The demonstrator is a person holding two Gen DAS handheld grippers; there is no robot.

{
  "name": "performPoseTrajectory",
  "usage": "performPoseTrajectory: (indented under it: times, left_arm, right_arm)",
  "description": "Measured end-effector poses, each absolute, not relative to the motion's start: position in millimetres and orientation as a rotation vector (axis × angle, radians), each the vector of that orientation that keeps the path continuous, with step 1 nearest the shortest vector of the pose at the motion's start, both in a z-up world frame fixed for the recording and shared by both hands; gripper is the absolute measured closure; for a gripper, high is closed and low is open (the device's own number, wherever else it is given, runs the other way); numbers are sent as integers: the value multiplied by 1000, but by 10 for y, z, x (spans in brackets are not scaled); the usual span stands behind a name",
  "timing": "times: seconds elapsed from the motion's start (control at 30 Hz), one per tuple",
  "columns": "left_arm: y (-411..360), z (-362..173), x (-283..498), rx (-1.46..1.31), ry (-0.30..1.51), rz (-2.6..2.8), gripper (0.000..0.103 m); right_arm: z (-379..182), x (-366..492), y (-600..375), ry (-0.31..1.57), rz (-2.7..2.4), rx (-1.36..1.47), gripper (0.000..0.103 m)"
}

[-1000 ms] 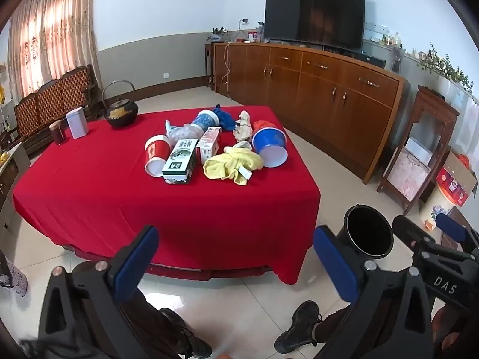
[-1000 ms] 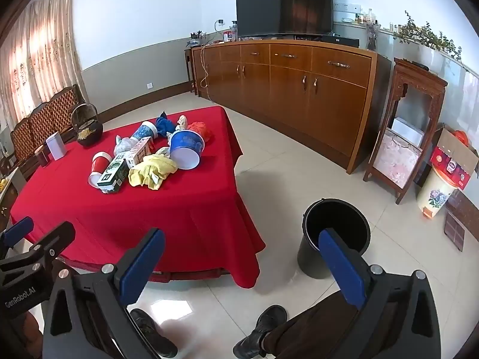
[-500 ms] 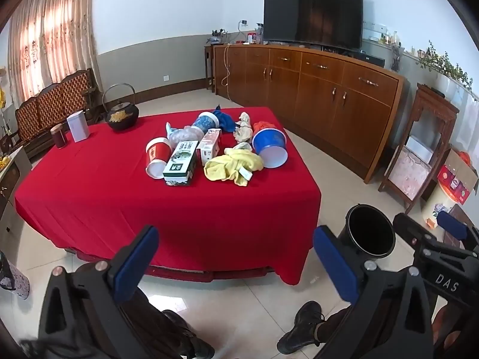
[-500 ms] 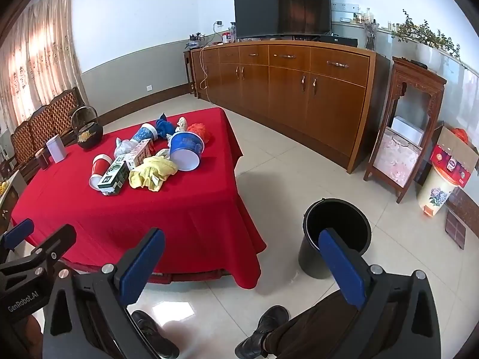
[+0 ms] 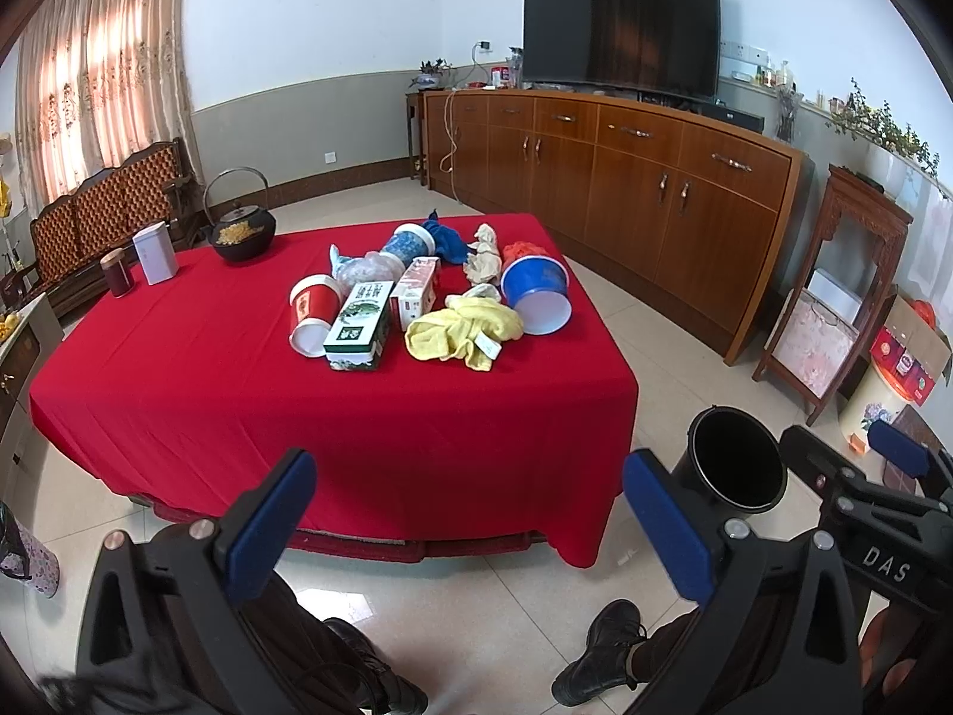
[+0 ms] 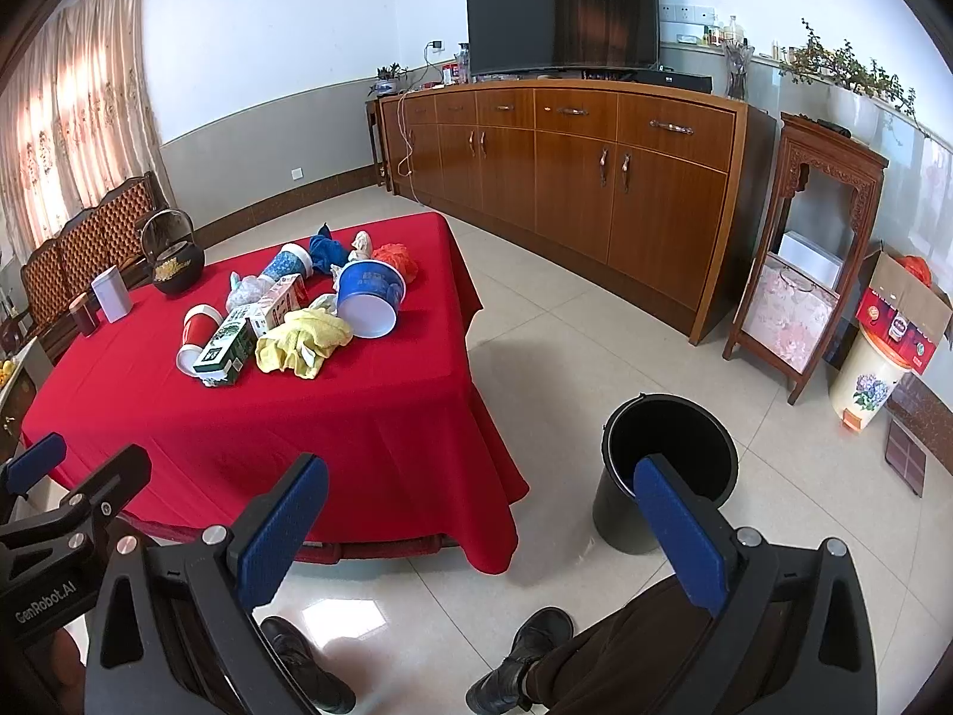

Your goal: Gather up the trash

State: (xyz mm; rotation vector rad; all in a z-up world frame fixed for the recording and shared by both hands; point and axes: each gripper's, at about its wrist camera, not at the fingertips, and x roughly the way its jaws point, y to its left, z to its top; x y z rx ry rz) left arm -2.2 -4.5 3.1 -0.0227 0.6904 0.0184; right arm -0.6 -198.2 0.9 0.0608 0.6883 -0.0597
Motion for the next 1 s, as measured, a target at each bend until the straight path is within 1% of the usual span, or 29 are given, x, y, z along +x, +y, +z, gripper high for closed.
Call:
performPoseTrajectory:
  times: [0.7, 1.0]
  left_arm:
    - [-50, 32, -42, -28, 673, 20, 0]
    - [-6, 109, -101, -36, 605, 29, 0]
  right_arm:
    - [36, -20, -2006, 658, -89, 65, 0]
    - [108, -71, -2015, 608, -94, 83, 0]
